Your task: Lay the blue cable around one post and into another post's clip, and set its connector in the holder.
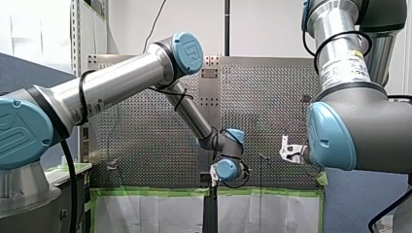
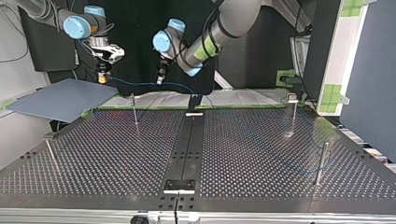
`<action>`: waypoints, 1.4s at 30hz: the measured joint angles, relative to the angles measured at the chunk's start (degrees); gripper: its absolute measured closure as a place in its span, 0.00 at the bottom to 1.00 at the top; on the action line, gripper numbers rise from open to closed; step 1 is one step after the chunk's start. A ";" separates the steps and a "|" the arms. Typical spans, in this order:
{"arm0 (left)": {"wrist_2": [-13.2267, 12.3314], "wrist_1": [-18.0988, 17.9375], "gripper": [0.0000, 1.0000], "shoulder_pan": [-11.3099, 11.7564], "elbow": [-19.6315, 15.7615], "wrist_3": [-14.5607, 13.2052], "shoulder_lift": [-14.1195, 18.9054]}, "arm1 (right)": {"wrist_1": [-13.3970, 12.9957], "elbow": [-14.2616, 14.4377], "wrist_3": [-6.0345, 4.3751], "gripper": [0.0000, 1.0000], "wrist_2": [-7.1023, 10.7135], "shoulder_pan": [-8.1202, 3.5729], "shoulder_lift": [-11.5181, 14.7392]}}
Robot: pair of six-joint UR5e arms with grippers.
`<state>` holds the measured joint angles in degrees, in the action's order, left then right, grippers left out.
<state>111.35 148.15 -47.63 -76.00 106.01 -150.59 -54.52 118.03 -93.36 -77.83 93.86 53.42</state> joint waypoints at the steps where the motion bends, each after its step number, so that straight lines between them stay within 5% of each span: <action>1: 0.10 -0.25 0.00 -0.18 -0.02 0.39 0.00 | -0.30 0.05 -0.08 1.00 0.03 -0.03 -0.01; 17: 2.81 -5.32 0.00 -0.84 -4.27 4.02 0.07 | -6.85 -0.06 -4.18 1.00 2.59 -0.52 -2.05; 35: 1.46 -15.81 0.00 -0.99 -2.99 9.35 -0.20 | -6.90 -0.20 -4.94 1.00 4.43 -0.23 -2.11; 42: 1.16 -14.16 0.00 -0.23 -0.27 9.98 -2.31 | -6.68 -0.21 -4.77 1.00 4.44 0.13 -2.11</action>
<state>112.52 133.99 -47.85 -76.27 115.99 -152.89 -61.20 117.82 -98.13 -73.40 94.00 51.30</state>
